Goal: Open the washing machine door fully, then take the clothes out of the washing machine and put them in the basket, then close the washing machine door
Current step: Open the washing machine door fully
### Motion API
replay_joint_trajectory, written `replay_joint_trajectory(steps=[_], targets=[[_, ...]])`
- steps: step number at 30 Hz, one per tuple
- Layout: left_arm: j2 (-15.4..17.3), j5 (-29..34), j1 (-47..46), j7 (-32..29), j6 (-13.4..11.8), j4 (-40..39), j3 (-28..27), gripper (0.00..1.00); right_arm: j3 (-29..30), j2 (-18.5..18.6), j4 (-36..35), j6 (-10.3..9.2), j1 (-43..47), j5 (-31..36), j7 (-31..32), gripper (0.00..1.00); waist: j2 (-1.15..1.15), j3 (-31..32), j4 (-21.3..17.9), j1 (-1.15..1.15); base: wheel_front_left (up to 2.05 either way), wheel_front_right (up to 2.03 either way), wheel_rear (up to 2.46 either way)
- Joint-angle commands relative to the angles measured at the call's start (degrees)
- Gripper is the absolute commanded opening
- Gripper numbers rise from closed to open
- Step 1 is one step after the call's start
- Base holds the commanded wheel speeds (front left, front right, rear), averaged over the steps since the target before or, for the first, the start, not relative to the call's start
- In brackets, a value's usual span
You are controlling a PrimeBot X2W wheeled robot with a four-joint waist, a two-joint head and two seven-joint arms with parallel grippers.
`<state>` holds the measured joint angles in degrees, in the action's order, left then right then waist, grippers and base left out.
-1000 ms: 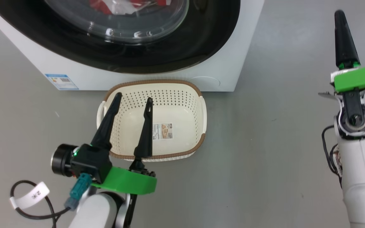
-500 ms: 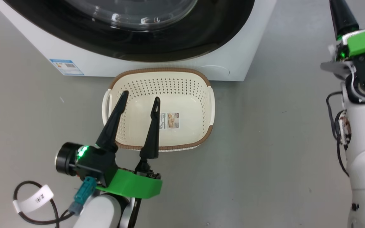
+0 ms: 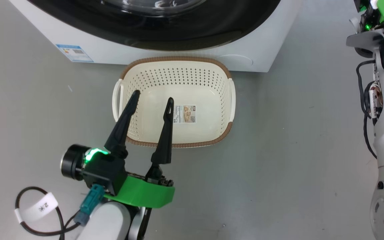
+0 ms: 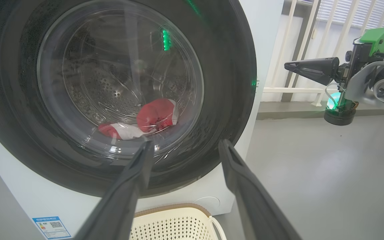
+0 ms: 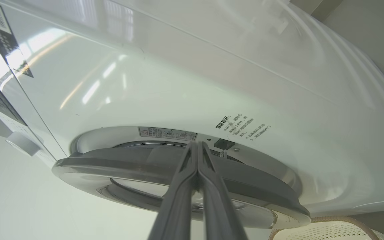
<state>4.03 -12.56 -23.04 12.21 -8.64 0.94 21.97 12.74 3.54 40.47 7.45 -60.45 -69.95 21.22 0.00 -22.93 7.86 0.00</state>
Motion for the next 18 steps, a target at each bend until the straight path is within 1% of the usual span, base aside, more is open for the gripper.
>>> replay_joint_trajectory(steps=[1, 11, 18], targets=[[0.6, 0.0, -1.4, 0.4, -0.6, -1.6, -1.6, 1.0, -0.1, -0.6, -1.1, 0.03, -2.4, 1.1, 0.8, 0.0, 0.0, -0.4, 0.3, 0.0, 0.0, 0.0, 0.0], [0.4, -0.3, -2.1, 1.1, -0.6, -0.9, -0.8, 1.0, 1.8, -0.7, 5.3, 0.03, -9.1, 0.3, 8.6, 0.0, 0.0, -1.9, 1.5, 0.0, 0.0, 0.0, 0.0], [0.4, -0.6, -2.7, 1.4, -0.6, -0.5, -0.5, 1.0, 2.5, -0.7, 8.0, 0.03, -12.1, 1.5, 9.5, 0.0, 0.0, -2.5, 2.6, 0.0, 0.0, 0.0, 0.0]])
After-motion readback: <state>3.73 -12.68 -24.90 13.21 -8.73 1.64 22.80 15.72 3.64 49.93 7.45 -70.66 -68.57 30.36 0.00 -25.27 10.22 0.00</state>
